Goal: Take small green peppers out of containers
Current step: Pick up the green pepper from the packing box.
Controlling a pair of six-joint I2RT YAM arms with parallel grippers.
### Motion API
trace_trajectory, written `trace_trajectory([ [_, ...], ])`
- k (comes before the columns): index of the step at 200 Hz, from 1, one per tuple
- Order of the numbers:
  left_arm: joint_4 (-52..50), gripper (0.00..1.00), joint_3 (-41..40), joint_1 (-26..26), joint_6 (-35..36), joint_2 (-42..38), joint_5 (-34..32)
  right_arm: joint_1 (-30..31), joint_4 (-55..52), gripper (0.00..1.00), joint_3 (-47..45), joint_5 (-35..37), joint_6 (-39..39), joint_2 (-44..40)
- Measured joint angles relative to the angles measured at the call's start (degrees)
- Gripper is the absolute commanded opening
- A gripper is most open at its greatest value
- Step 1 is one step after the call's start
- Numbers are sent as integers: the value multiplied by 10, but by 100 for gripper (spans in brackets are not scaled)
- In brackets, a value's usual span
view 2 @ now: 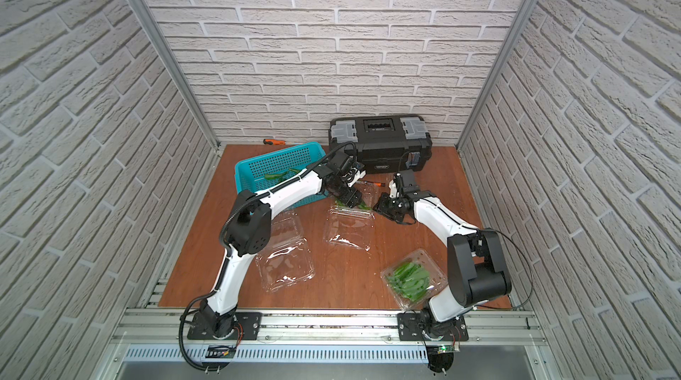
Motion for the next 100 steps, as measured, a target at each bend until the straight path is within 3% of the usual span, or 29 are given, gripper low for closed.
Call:
trace_trajectory([
  [100,-60,46,82,1,-37,83,-50,0,0,31,3,18,0,-8],
])
